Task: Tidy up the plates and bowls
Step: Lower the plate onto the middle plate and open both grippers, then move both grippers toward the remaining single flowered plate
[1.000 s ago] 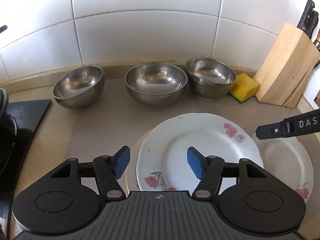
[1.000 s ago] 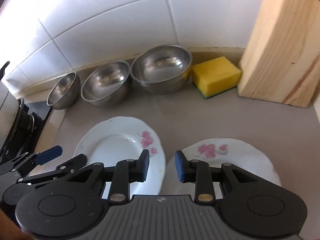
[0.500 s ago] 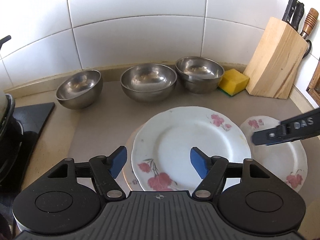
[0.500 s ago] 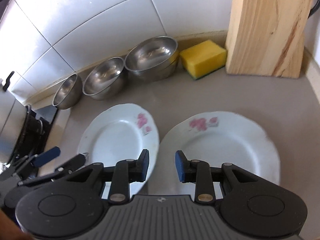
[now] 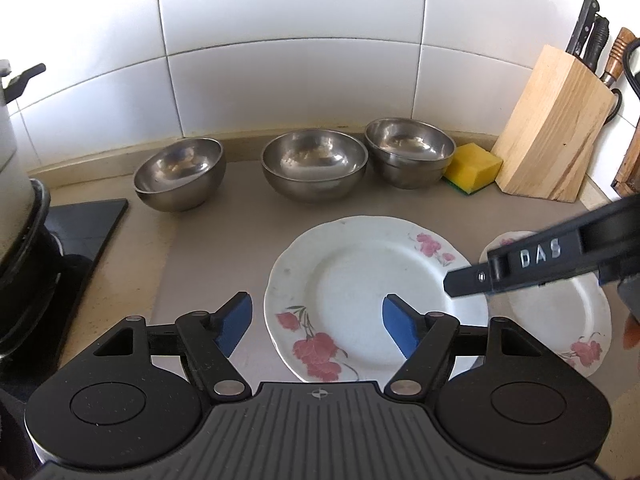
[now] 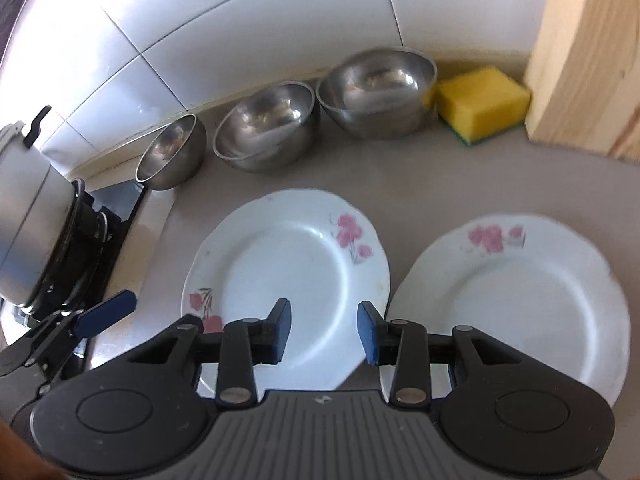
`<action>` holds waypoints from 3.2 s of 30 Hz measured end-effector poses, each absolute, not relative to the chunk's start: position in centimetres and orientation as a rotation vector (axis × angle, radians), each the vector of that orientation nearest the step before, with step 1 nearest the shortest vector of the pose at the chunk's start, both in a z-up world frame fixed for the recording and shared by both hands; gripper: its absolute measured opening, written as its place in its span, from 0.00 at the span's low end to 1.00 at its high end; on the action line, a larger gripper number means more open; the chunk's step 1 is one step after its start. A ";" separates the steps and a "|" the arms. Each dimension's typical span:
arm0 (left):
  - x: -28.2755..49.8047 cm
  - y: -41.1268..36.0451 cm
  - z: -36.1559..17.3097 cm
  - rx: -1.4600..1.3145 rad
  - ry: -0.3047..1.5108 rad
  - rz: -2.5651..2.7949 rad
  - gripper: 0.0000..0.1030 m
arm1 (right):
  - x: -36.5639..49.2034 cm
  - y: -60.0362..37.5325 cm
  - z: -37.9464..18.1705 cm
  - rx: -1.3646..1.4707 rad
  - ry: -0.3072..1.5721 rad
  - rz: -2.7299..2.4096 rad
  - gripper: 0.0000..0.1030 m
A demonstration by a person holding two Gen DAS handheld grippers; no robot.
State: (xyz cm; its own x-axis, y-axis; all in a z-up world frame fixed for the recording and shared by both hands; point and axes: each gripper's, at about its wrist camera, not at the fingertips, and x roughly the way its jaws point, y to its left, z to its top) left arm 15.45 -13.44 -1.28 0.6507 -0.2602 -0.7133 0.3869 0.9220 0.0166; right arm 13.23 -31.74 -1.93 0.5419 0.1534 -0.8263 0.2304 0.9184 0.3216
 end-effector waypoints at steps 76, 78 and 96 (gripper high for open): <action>6.5 -26.1 -4.3 0.112 0.949 -0.238 0.91 | 8.0 -46.7 -2.7 0.106 1.076 -0.097 0.52; 6.5 -26.3 -4.3 0.112 0.948 -0.243 0.91 | 8.1 -47.0 -3.0 0.115 1.081 -0.100 0.52; 8.5 -26.9 -5.7 0.047 0.987 -0.228 0.91 | 9.3 -47.6 -5.1 0.206 1.097 -0.073 0.53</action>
State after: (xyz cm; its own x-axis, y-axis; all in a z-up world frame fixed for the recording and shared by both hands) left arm 8.53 -26.92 -5.69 0.5296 -0.1692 -0.8312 0.2121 0.9752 -0.0633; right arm 9.35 -47.64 -5.08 0.4563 0.0427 -0.8888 0.1608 0.9784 0.1296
